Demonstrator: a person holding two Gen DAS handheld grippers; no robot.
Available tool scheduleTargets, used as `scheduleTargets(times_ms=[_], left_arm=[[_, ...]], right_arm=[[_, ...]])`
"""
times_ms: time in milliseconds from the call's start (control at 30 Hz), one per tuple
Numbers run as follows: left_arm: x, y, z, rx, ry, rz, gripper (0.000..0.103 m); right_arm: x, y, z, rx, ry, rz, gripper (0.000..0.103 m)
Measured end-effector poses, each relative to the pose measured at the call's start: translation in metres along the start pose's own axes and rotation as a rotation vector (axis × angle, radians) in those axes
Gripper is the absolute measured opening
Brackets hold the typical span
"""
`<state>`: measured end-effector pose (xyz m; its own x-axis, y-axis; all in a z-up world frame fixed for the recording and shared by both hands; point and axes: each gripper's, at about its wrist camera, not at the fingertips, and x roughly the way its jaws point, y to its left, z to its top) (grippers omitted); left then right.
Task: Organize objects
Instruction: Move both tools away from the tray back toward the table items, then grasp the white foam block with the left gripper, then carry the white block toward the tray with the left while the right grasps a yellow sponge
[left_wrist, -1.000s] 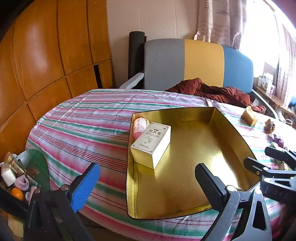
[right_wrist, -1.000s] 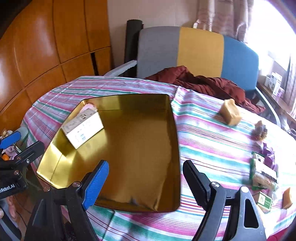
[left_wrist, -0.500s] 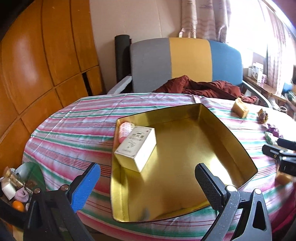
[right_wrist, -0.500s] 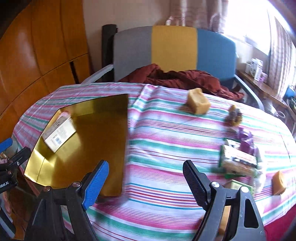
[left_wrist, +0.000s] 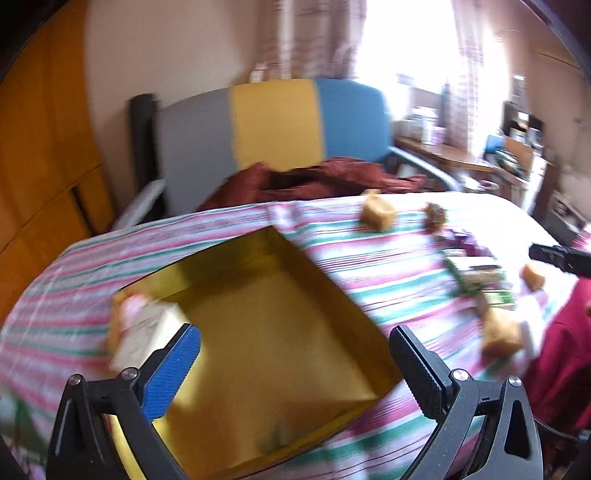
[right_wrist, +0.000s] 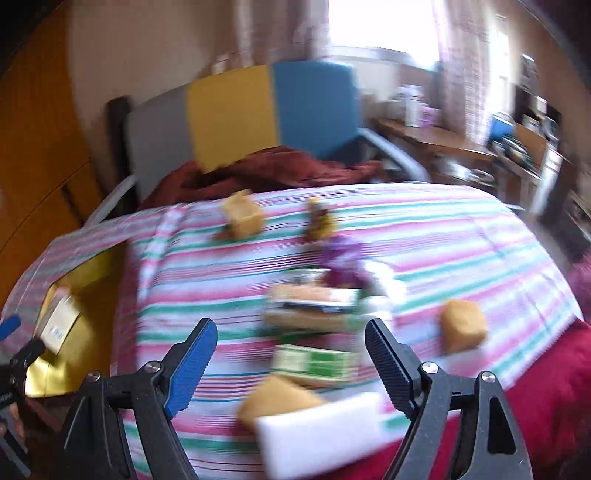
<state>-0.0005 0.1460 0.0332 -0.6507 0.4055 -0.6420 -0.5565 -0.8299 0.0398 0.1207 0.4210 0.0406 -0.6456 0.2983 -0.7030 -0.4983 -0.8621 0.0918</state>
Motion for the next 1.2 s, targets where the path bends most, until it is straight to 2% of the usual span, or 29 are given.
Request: scheduleTargets(times_ms=[133,300,467,633,733,833,900,933,967,1000,1033,1200], left_arm=[[0.018,-0.041,0.016,0.071,0.024,-0.113,0.1],[0.034,-0.099,0.024,0.175,0.063,-0.318,0.088],[0.031,-0.169,0.021,0.413,0.036,-0.482,0.088],[0.025,-0.224,0.005,0.687,0.013,-0.58,0.096],[0.029,-0.245,-0.009,0.82,0.017,-0.574,0.097],[0.042,-0.263,-0.02,0.894,0.041,-0.563,0.097],[0.051,-0.27,-0.023,0.911,0.06,-0.561,0.097],[0.057,-0.273,-0.024,0.907,0.077,-0.564,0.092],[0.061,-0.274,-0.024,0.897,0.09,-0.57,0.084],[0.066,-0.273,-0.023,0.876,0.112,-0.582,0.061],[0.071,-0.271,-0.021,0.838,0.146,-0.6,0.06],[0.065,-0.239,-0.008,0.647,0.121,-0.628,0.059]], right_arm=[[-0.009,-0.048,0.003,0.137,-0.014,-0.064,0.084],[-0.012,-0.082,0.001,0.237,-0.004,-0.094,0.084],[-0.012,-0.095,-0.001,0.254,0.014,-0.102,0.084],[-0.016,-0.106,-0.001,0.261,0.015,-0.111,0.084],[-0.017,-0.112,-0.001,0.277,0.013,-0.117,0.084],[-0.017,-0.117,-0.002,0.29,0.018,-0.11,0.084],[-0.017,-0.118,-0.003,0.293,0.02,-0.109,0.084],[-0.017,-0.119,-0.003,0.294,0.021,-0.108,0.084],[-0.017,-0.119,-0.003,0.295,0.021,-0.108,0.084],[-0.017,-0.12,-0.003,0.294,0.022,-0.106,0.084],[-0.017,-0.121,-0.003,0.293,0.022,-0.103,0.084],[-0.015,-0.117,-0.003,0.262,0.043,-0.068,0.084]])
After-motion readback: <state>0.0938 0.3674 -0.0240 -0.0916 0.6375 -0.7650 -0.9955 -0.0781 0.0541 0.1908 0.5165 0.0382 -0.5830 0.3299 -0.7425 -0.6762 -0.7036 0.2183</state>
